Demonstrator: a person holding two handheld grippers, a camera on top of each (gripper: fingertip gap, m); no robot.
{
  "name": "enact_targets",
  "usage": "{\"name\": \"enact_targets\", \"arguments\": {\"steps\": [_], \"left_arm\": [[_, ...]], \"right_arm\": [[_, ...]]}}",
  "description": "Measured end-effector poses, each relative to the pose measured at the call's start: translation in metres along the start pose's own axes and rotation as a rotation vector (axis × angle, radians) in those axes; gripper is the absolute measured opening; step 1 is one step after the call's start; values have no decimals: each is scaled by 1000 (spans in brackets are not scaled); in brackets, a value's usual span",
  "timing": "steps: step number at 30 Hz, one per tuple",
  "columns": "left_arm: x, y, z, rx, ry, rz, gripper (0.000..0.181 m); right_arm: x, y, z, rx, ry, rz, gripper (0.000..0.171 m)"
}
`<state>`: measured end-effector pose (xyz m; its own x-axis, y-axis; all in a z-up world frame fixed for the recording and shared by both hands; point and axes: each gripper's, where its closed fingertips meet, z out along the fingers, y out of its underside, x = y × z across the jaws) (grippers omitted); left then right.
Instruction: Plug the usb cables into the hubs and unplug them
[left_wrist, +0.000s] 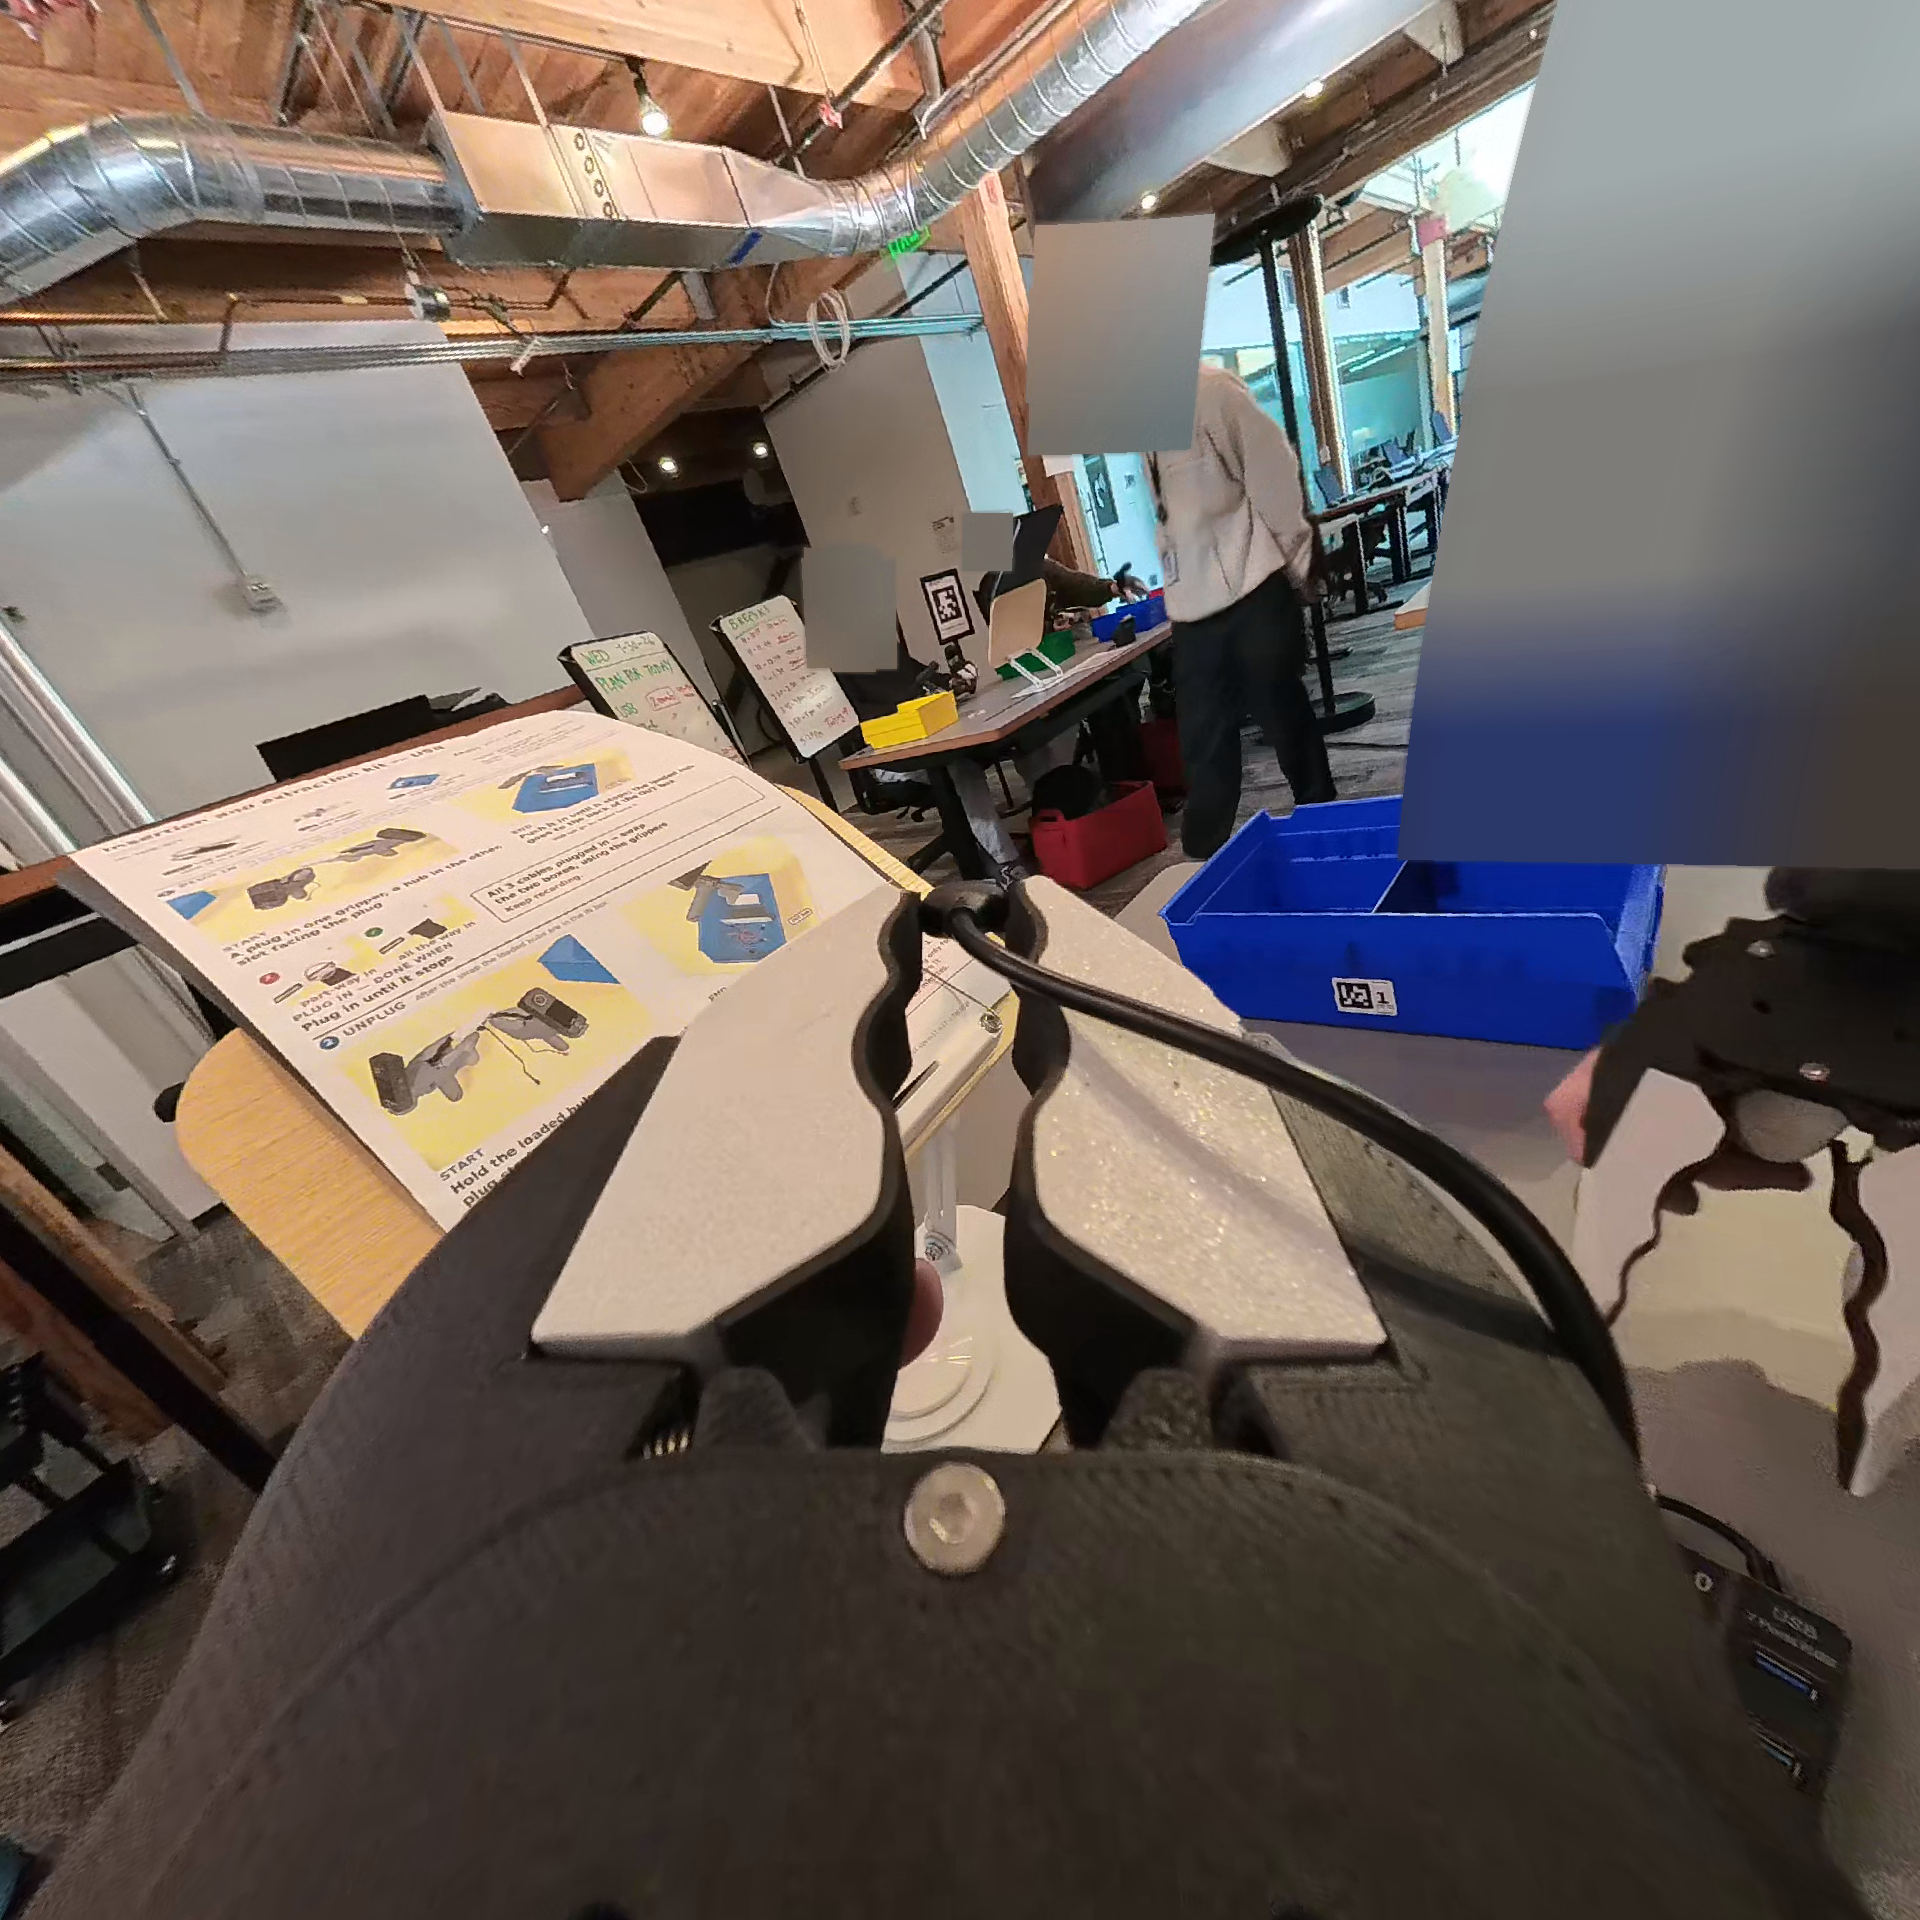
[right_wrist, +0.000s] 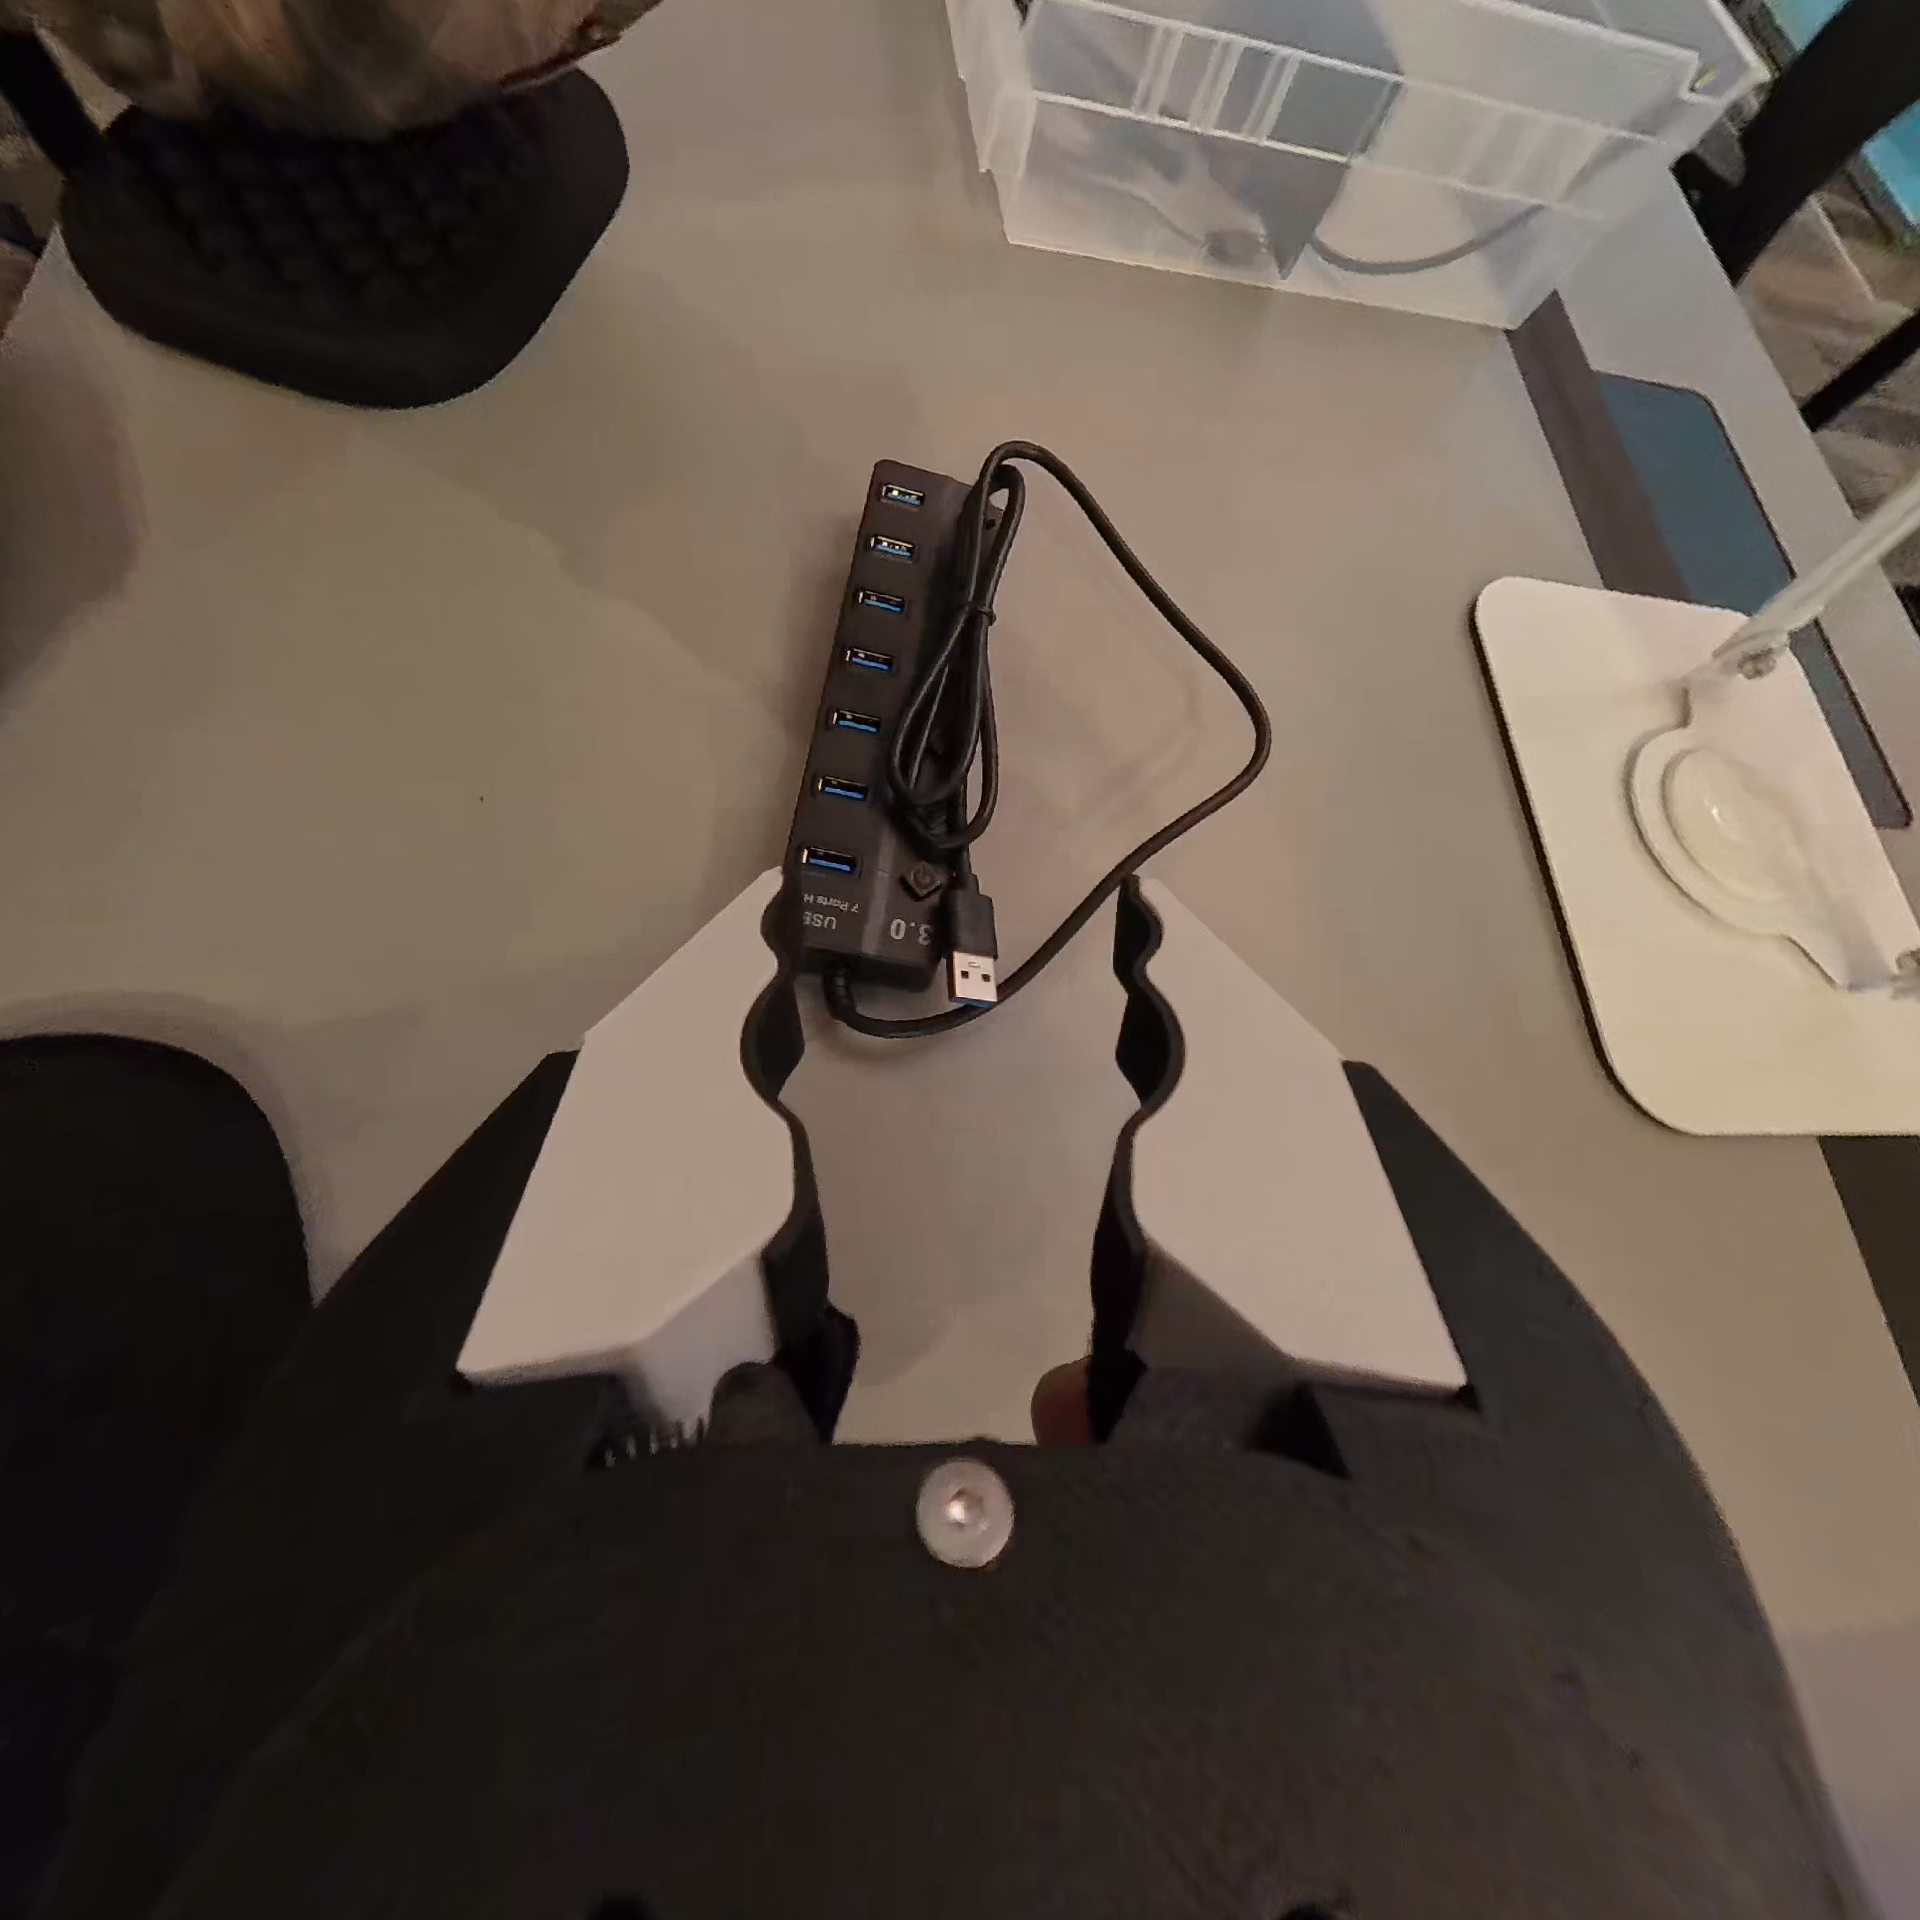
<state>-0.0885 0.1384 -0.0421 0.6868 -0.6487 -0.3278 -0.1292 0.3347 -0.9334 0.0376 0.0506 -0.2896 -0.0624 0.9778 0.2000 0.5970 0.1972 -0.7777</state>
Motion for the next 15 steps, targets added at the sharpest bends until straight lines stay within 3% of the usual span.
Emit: {"name": "enact_targets", "arguments": {"steps": [6, 12, 15], "left_arm": [[4, 7, 5, -23, 8, 21, 15], [5, 12, 9, -36, 12, 28, 16], [8, 14, 11, -39, 20, 26, 15]], "right_arm": [[-12, 6, 27, -26, -155, -83, 68], [-25, 24, 51, -78, -128, 15, 78], [-27, 34, 56, -96, -90, 40, 76]]}}
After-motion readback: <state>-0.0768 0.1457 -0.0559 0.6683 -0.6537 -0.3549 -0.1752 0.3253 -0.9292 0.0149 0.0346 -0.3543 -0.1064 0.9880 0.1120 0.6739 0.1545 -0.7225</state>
